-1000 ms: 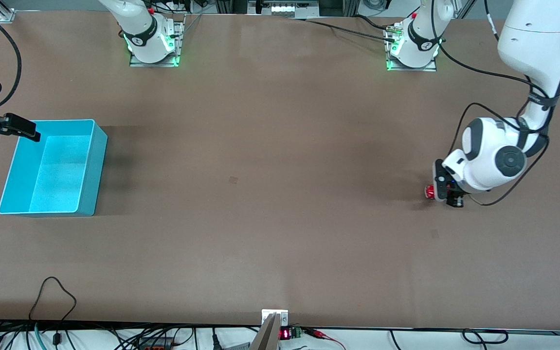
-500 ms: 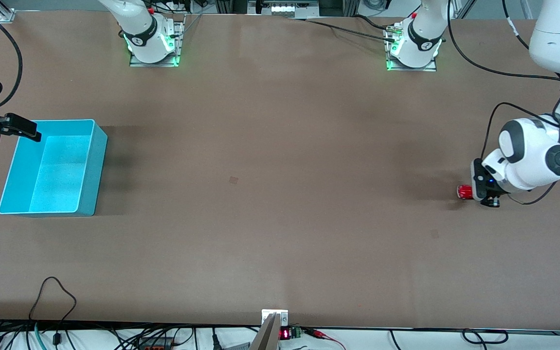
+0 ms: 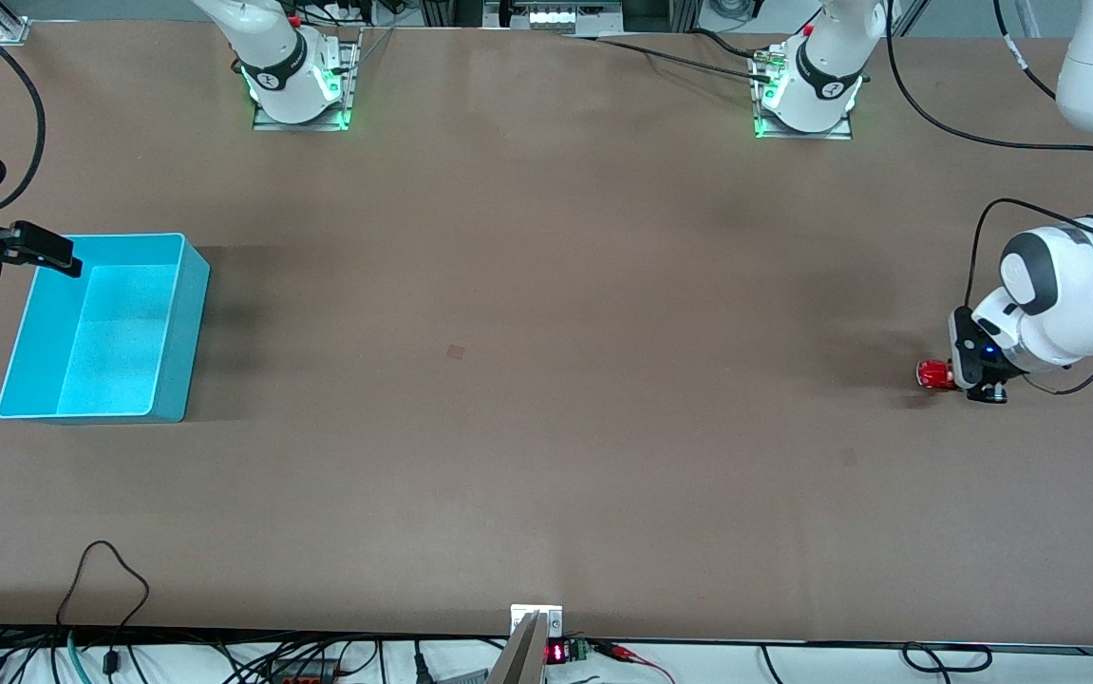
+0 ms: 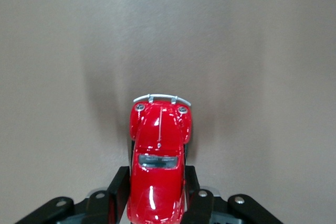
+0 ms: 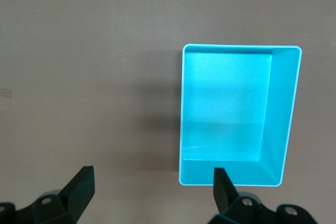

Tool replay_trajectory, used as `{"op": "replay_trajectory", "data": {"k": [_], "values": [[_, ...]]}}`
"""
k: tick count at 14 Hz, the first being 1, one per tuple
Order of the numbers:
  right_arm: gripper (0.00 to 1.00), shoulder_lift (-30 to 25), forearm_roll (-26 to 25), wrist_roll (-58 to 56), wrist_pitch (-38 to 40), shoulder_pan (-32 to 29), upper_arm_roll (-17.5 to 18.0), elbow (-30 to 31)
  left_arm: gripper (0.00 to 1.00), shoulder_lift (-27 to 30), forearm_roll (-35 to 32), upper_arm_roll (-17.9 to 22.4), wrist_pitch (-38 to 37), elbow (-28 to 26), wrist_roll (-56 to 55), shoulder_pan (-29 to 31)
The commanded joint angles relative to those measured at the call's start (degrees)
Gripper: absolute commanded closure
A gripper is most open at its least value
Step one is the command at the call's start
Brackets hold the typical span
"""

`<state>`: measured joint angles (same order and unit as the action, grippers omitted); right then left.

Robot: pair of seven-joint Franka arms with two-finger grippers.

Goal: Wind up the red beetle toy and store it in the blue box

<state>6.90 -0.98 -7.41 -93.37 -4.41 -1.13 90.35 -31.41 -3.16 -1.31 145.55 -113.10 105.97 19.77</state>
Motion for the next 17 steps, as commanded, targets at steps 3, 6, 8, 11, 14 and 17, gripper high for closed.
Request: {"op": "replay_trajectory", "data": {"k": [3, 6, 8, 11, 14, 17], "values": [[0.0, 0.0, 1.5, 0.3, -0.1, -0.3, 0.5, 0.9, 0.0, 3.1, 1.7, -2.4, -2.8, 1.0, 0.7, 1.4], [0.0, 1.5, 1.5, -0.6, 0.3, -0.3, 0.6, 0.9, 0.0, 6.4, 1.5, -2.6, -14.0, 3.4, -1.7, 1.1], [0.0, 1.9, 1.5, -0.7, 0.3, 0.3, 0.8, 1.0, 0.0, 7.1, 1.1, -2.7, -20.8, 6.1, -3.2, 0.9], [0.0, 1.7, 1.5, -0.8, 0.4, 1.7, 0.9, 3.2, 0.0, 7.5, 1.0, -2.8, -29.7, 10.8, -7.9, -0.6], [0.0, 0.6, 1.0, 0.1, -0.4, 2.0, 1.0, 8.8, 0.0, 8.5, 0.8, -2.8, -37.5, 14.8, -14.3, -1.8], [0.0, -2.3, 0.9, -1.0, -7.1, 2.5, 1.2, 18.8, 0.0, 12.9, -1.8, -3.2, -43.0, 14.9, -23.2, -2.7]]}}
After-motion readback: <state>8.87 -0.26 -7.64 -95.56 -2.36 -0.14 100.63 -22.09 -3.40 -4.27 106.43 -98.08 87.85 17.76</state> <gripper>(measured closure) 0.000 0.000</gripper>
